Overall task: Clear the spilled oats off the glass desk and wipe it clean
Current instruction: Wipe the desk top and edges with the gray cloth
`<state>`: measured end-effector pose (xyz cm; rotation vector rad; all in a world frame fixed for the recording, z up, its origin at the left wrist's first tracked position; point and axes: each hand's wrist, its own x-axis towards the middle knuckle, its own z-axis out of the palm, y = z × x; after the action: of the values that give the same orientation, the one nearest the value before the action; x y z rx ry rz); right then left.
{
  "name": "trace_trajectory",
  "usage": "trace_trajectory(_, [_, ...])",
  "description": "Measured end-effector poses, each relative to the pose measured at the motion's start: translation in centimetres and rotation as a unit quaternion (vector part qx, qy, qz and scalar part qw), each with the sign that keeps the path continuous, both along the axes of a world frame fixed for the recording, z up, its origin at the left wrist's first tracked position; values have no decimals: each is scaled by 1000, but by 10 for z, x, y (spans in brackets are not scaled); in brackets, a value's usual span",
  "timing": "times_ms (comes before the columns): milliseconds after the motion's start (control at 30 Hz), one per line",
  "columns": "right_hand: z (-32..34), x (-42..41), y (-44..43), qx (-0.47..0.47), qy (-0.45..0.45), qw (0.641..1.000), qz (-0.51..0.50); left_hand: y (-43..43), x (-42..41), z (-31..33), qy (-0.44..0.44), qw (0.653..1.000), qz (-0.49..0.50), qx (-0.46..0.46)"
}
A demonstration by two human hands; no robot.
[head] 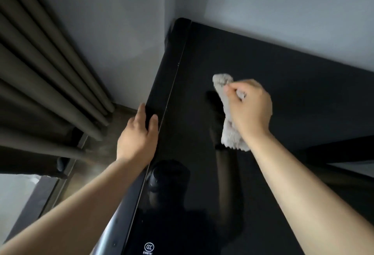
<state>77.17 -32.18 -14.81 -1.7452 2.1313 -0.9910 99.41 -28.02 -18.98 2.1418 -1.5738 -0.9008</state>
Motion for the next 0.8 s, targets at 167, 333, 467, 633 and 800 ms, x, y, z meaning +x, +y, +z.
trace_trajectory(167, [-30, 36, -28, 32, 29, 995, -93, 14, 2, -8, -18, 999, 29, 3])
trace_trajectory(333, [-20, 55, 52, 62, -7, 993, 96, 15, 2, -7, -23, 999, 37, -7])
trace_trajectory(467, [-3, 38, 44, 66, -28, 988, 137, 14, 0, -4, -28, 999, 37, -10])
trace_trajectory(633, [-18, 31, -49, 20, 36, 999, 33, 14, -1, -5, -31, 999, 41, -11])
trace_trajectory(800, [-26, 63, 2, 19, 75, 993, 93, 15, -1, -4, -33, 999, 41, -2])
